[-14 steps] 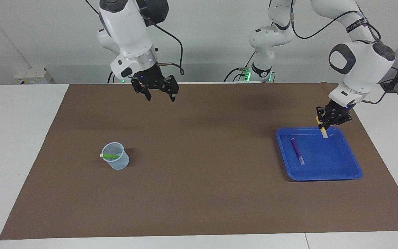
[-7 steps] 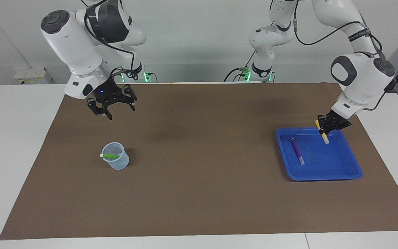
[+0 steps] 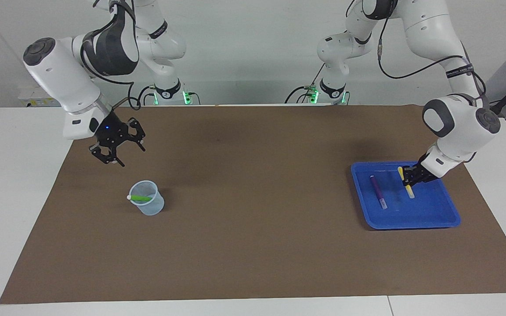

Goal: Right arm passes pens to left for tray arrangement
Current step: 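Grasp the green pen in the cup with the right gripper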

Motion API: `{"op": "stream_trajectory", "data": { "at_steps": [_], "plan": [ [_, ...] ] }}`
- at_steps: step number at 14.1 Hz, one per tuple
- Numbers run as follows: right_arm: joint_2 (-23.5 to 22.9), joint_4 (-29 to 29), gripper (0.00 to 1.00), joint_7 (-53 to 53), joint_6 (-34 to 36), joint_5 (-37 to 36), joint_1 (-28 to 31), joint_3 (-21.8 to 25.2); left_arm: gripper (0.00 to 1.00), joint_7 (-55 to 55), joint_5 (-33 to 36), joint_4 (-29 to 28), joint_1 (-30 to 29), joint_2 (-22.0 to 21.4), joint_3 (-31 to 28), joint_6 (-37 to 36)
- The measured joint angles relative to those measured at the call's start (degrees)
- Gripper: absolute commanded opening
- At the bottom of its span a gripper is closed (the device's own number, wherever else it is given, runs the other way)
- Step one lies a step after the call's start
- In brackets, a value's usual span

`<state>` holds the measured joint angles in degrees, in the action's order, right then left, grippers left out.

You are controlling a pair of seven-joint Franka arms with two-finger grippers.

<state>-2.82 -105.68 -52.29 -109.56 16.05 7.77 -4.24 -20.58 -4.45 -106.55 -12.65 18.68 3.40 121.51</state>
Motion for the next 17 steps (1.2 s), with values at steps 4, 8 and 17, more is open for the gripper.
{"op": "stream_trajectory", "data": {
  "at_steps": [4,8,17],
  "plan": [
    [-3.56,-0.28,0.67,-7.99,-1.10,3.80,3.81,0.03,0.00,3.34,0.00,0.06,0.21,0.37,0.21,-0.01],
    [-5.35,-0.26,0.62,-18.39,-5.84,3.87,3.82,-0.45,0.00,4.38,0.01,-1.31,0.30,0.56,0.34,2.71],
    [-8.87,-0.27,0.56,-39.48,-13.19,3.91,1.93,-0.93,0.00,4.53,0.01,-2.56,0.31,1.08,0.46,5.89]
  ]
}}
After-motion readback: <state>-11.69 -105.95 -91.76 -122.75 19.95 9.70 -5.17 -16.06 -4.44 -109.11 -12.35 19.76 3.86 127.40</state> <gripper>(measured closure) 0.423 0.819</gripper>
